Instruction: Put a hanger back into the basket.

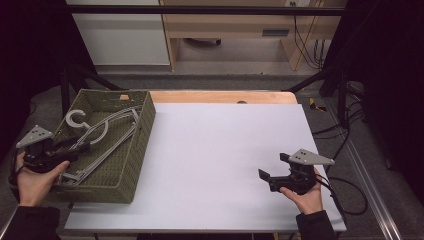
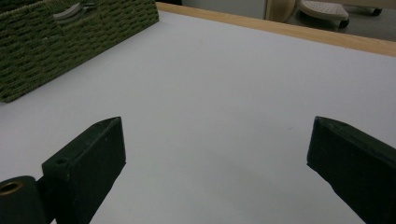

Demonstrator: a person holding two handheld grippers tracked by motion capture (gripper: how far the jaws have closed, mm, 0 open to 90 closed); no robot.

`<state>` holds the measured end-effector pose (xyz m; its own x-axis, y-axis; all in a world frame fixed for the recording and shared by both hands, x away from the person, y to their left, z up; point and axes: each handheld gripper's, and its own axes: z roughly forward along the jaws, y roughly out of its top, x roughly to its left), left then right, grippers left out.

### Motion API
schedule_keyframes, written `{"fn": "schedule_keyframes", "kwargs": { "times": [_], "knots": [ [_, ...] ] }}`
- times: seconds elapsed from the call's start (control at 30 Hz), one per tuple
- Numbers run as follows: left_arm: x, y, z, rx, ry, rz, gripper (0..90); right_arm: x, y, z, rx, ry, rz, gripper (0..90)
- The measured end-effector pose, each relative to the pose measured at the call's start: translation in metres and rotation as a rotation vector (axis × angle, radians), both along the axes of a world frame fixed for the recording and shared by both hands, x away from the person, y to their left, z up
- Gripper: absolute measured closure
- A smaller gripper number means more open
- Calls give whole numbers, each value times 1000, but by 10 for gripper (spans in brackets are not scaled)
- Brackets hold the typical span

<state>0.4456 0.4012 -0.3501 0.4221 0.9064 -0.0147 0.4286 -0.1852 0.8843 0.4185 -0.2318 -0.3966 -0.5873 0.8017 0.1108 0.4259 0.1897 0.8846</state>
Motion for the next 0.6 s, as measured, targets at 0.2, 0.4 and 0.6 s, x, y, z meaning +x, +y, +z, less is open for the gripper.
{"fn": "schedule_keyframes", "kwargs": {
  "times": [0.2, 0.4, 0.6],
  "knots": [
    [-8, -34, -4, -54, -54, -79, 289, 0, -1, 1, 4, -13, -1, 39],
    [-18, -70, -13, -84, -69, -153, 163, -2, -3, 2, 28, -39, -4, 37],
    [-24, -98, -22, -44, -57, -211, 100, -4, -6, 2, 37, -50, -1, 37]
  ]
}}
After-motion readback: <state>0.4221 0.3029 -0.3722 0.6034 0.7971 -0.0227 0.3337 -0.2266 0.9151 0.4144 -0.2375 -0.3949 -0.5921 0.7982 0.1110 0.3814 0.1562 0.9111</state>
